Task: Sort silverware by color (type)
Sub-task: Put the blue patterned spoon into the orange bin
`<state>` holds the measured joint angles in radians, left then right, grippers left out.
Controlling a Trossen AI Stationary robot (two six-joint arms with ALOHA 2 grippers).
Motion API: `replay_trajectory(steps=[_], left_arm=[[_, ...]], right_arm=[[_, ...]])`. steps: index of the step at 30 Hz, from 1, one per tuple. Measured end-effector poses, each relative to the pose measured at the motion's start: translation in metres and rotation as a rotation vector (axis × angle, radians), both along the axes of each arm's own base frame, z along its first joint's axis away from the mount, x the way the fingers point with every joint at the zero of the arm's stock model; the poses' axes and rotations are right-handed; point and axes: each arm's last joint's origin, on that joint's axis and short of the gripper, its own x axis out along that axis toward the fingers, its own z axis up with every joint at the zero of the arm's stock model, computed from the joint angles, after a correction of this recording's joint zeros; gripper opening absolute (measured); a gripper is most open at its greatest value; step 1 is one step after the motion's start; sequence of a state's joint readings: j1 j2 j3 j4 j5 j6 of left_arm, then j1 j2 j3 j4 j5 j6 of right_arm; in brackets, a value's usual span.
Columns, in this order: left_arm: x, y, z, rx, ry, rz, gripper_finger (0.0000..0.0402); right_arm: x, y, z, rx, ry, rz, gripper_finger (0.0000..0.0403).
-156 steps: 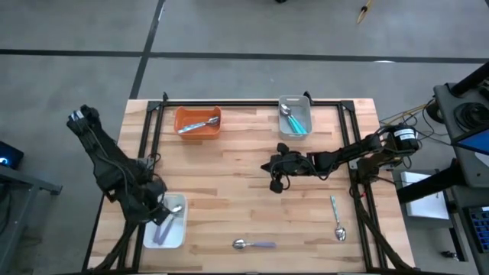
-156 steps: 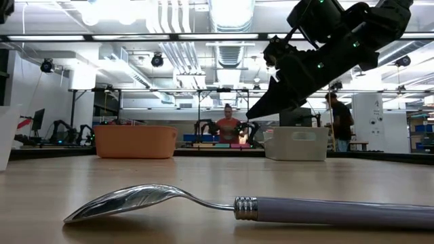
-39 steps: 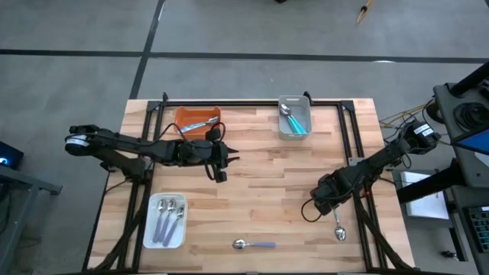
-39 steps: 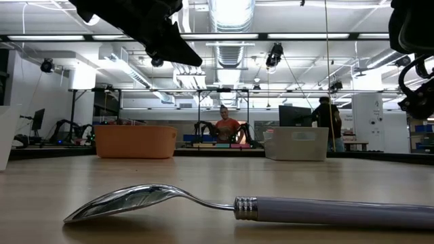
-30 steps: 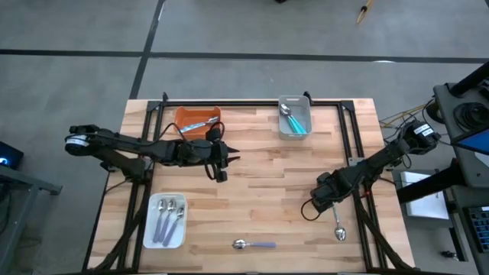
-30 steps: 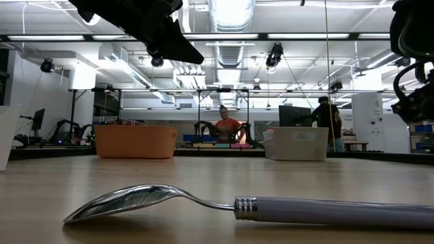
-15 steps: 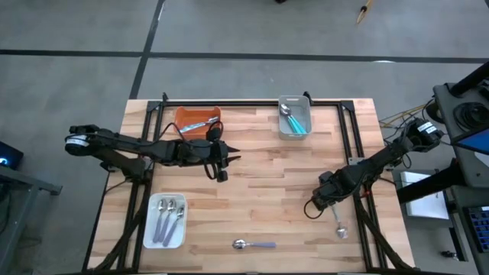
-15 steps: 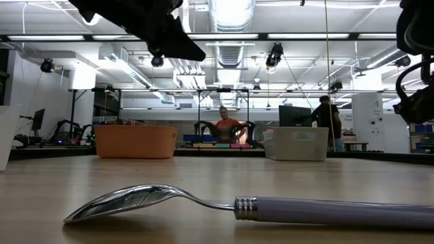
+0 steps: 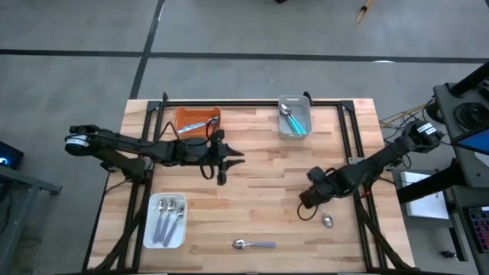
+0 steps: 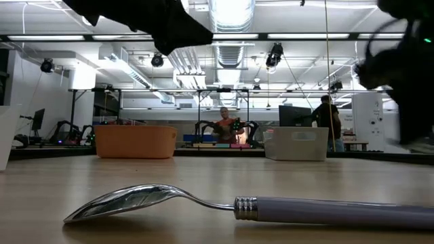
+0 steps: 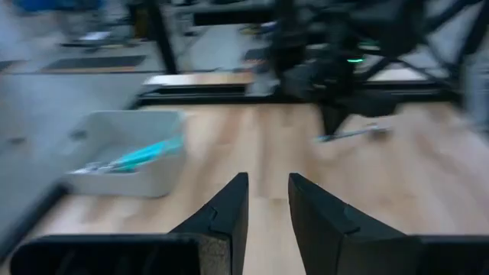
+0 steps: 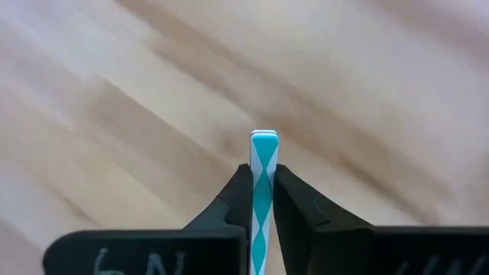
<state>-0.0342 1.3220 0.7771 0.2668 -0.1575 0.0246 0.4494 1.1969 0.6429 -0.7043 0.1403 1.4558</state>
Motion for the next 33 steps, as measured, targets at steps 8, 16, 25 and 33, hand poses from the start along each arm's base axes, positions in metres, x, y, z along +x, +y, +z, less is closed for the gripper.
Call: replay_trajectory(steps=[8,16,25,33], left_arm=[[-0.007,-0.011,-0.014,-0.132,-0.114,-0.094,0.0076],[-0.018,-0.011,-0.026,-0.226,-0.252,-0.090,0.0076],[-0.019,-0.010,-0.022,-0.327,-0.322,-0.045,0.0076],[-0.018,-0.013,-0.020,-0.436,-0.398,-0.076,0.0109]], right_arm=[[0.030,-0.009,0.045,-0.328,-0.459,0.155,0.0020],[0.051,-0.013,0.081,-0.884,-0.745,0.205,0.0020],[0.059,-0.010,0.096,-1.203,-0.986,0.276,0.0020],[0.058,-0.004,0.109,-1.357,-1.217,0.495,0.0020]])
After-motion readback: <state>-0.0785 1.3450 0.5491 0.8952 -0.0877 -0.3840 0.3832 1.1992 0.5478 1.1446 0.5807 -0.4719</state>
